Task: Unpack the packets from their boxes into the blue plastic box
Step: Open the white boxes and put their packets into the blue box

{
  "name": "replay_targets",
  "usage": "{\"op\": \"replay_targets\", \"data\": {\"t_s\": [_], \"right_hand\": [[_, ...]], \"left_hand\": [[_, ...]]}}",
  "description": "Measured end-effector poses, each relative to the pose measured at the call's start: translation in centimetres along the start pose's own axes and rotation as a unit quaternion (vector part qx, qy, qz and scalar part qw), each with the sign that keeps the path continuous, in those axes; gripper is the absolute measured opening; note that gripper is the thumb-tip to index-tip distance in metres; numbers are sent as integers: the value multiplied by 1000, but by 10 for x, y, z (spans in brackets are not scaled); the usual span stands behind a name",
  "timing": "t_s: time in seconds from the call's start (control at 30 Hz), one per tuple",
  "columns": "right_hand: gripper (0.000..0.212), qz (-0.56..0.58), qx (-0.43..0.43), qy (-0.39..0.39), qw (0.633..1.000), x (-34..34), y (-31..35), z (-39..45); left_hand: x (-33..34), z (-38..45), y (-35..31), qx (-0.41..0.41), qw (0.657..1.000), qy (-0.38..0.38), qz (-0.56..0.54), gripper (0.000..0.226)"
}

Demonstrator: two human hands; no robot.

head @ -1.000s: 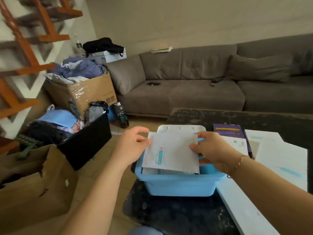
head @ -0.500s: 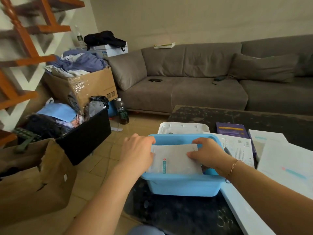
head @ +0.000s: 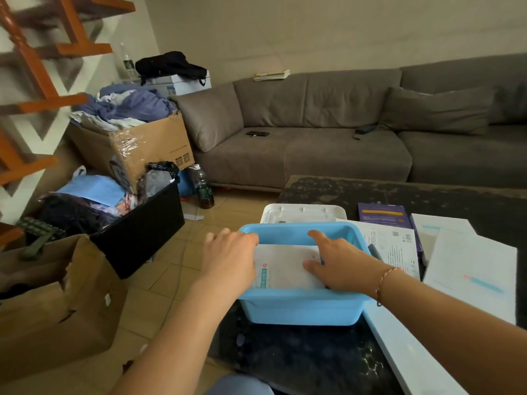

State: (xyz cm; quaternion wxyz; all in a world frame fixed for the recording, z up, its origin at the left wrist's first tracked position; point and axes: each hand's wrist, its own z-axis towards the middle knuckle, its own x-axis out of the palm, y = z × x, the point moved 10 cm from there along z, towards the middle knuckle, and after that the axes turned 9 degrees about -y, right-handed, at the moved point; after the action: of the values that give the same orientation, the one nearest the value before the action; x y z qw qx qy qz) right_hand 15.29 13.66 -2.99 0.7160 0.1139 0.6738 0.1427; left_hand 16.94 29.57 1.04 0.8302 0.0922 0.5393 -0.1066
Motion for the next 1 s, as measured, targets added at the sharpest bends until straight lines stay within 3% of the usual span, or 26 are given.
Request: {"op": "replay_targets", "data": {"t_s": [0.1, 0.2, 0.3, 0.4, 0.53, 0.63, 0.77, 0.9, 1.0], "right_hand": [[51, 25, -5, -86, 996, -30, -6, -10], [42, 66, -23, -188, 980, -66, -23, -30], [35, 78, 3, -241, 967, -91, -53, -59], [35, 84, 49, -249, 964, -100, -86, -87], [33, 110, 89, -265, 954, -107, -125, -127], [26, 140, 85, -297, 941, -110, -143, -153], [21, 143, 63, -352, 923, -107, -157, -181], [10, 85, -99, -450, 883, -112, -126, -225], [12, 14, -248, -405, 880, -82, -95, -241]], "left_hand": [[-28, -10, -26, 55, 985, -142, -78, 21], [-62, -58, -85, 209, 894, -297, -262, 7], [-51, -119, -165, 372, 829, -261, -326, 20], [-6, -153, -219, 440, 825, -179, -307, 27], [21, -162, -237, 415, 835, -158, -325, 35], [16, -162, -234, 378, 825, -198, -370, 21], [14, -155, -227, 337, 836, -227, -368, 16], [4, -126, -201, 176, 833, -235, -469, 25], [2, -109, -187, 100, 822, -239, -507, 22]]}}
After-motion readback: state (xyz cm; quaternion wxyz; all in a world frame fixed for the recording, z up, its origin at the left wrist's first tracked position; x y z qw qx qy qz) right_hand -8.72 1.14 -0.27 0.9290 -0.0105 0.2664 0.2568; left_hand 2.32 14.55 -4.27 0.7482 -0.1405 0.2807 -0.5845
